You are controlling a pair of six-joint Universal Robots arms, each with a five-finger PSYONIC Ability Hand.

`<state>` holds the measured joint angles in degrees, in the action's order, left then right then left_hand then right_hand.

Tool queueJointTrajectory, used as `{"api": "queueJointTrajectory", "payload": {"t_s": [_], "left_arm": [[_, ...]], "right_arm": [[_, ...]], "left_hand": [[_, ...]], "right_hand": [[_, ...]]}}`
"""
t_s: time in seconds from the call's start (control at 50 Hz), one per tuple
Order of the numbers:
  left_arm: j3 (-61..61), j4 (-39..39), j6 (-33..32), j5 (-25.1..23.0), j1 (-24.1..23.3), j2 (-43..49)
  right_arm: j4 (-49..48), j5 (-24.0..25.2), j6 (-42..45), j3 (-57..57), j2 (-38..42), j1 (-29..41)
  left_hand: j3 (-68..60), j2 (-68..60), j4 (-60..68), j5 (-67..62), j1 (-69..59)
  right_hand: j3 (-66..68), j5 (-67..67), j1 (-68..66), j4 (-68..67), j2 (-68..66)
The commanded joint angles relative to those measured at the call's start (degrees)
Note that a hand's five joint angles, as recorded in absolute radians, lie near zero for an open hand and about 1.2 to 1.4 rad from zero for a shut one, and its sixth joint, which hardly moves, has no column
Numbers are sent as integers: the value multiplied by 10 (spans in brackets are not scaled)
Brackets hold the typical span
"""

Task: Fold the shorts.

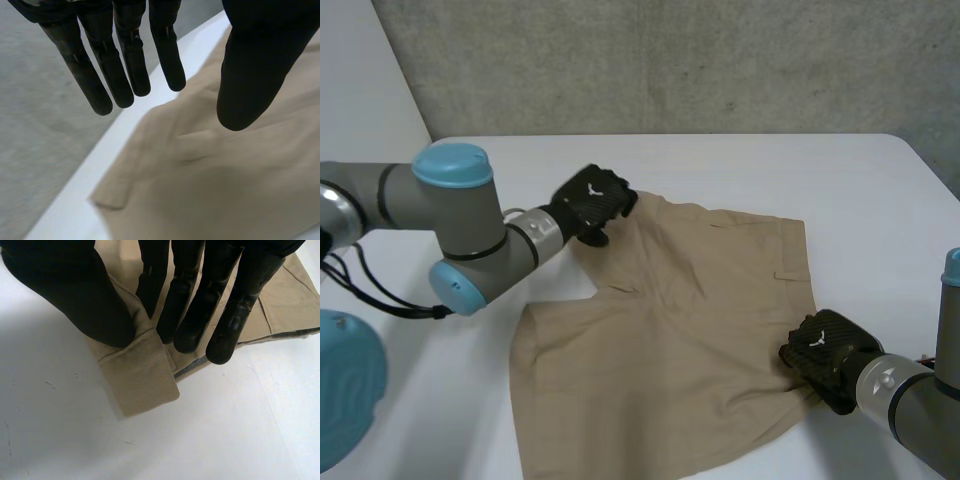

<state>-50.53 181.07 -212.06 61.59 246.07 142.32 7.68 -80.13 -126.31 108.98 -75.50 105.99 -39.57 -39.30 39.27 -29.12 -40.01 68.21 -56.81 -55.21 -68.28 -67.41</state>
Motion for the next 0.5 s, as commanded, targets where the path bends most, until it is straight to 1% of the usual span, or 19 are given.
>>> {"api": "queueJointTrajectory", "payload": {"t_s": [0.02, 0.12, 0.22, 0.5], "left_arm": [[108, -71, -1, -55, -1, 80], [164, -95, -1, -56, 0, 115], [186, -119, -2, -60, 0, 130], [225, -130, -3, -79, 1, 160]], "right_arm": [[0, 1, 0, 0, 1, -2], [-1, 1, 0, 0, 1, -2], [-4, 1, 0, -1, 1, -3], [-13, 0, 0, 0, 4, -3]], "left_hand": [[-23, -25, 26, -27, -18], [-23, -25, 26, -27, -18], [-23, -25, 26, -27, -18], [-19, -22, 22, -24, -15]], "right_hand": [[118, -132, -248, -117, -126], [118, -132, -248, -117, -126], [118, -132, -248, -117, -126], [118, -132, -248, -117, -126]]}}
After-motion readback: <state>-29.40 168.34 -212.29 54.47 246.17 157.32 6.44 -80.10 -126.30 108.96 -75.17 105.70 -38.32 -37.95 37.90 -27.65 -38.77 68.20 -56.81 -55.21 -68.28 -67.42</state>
